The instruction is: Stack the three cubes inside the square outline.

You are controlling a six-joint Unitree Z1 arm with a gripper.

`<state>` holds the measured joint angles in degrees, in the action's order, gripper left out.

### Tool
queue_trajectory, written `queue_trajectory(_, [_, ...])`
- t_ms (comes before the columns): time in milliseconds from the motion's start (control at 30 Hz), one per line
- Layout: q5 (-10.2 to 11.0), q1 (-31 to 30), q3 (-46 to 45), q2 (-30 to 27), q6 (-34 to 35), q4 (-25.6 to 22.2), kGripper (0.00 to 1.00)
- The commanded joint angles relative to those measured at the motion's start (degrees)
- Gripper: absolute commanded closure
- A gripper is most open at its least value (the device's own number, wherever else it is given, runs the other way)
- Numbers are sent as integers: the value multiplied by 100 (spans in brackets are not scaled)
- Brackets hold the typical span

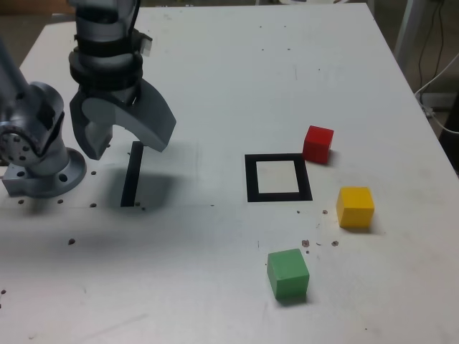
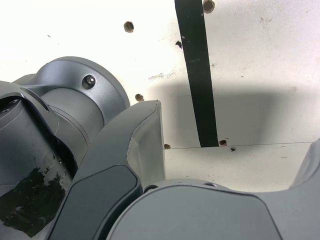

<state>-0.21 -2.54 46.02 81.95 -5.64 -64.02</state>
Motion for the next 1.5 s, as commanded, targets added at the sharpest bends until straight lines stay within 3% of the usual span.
queue_trajectory(0, [0,8,0,-18,-8,-14,0])
queue_trajectory(700, [-16,8,326,97,-8,-31,1])
queue_trajectory(933, [42,8,1024,340,-8,-127,1])
queue_trajectory(1167, [229,8,2127,631,27,-744,3])
queue_trajectory(1467, [257,8,3197,1459,15,-994,3])
